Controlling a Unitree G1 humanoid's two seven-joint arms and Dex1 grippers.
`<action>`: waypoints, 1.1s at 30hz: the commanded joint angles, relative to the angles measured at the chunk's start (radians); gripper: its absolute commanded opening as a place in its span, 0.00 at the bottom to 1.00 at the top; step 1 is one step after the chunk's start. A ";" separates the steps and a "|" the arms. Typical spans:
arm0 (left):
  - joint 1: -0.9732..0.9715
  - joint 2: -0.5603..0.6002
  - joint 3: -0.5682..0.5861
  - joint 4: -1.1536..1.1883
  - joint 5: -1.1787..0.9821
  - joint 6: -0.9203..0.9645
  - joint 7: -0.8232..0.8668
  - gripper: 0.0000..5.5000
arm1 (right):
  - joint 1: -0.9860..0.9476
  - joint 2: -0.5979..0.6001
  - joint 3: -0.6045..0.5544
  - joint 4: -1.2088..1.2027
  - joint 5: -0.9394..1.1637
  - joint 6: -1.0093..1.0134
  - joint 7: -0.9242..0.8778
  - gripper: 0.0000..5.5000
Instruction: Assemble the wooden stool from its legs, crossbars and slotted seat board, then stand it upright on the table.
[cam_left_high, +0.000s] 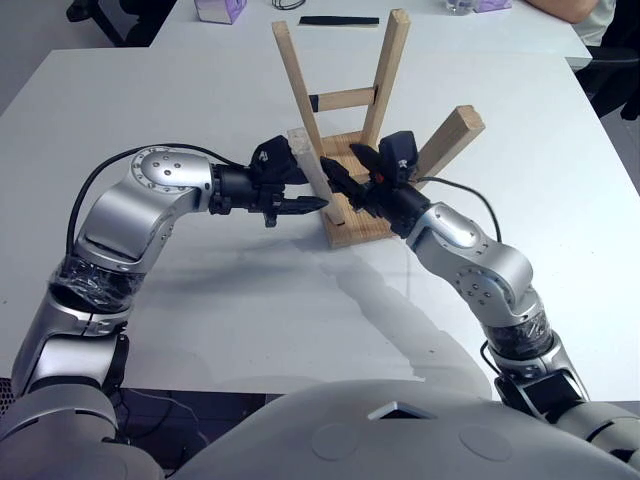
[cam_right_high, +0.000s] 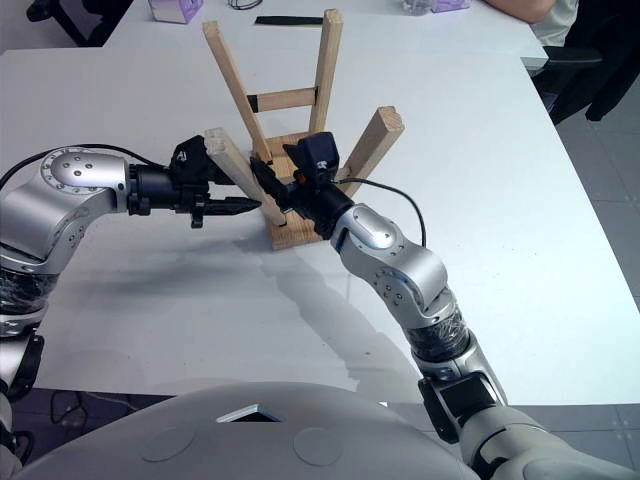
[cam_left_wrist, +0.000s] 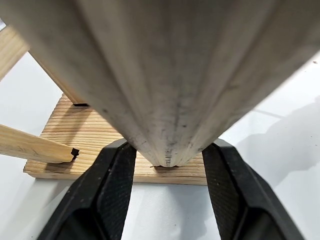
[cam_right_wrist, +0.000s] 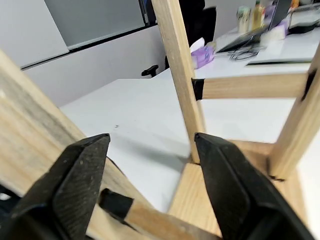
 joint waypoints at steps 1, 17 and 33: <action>0.022 0.003 -0.056 0.006 0.037 0.071 -0.005 0.37 | 0.045 -0.009 0.046 0.103 -0.080 0.047 0.062 0.57; 0.090 0.031 -0.068 0.049 0.067 0.046 -0.005 0.37 | -0.185 -0.394 -0.733 0.192 0.240 -0.067 0.096 0.57; 0.030 -0.042 -0.158 -0.025 0.068 0.070 -0.007 0.37 | -0.446 0.107 0.027 -0.188 0.074 -0.010 0.069 0.57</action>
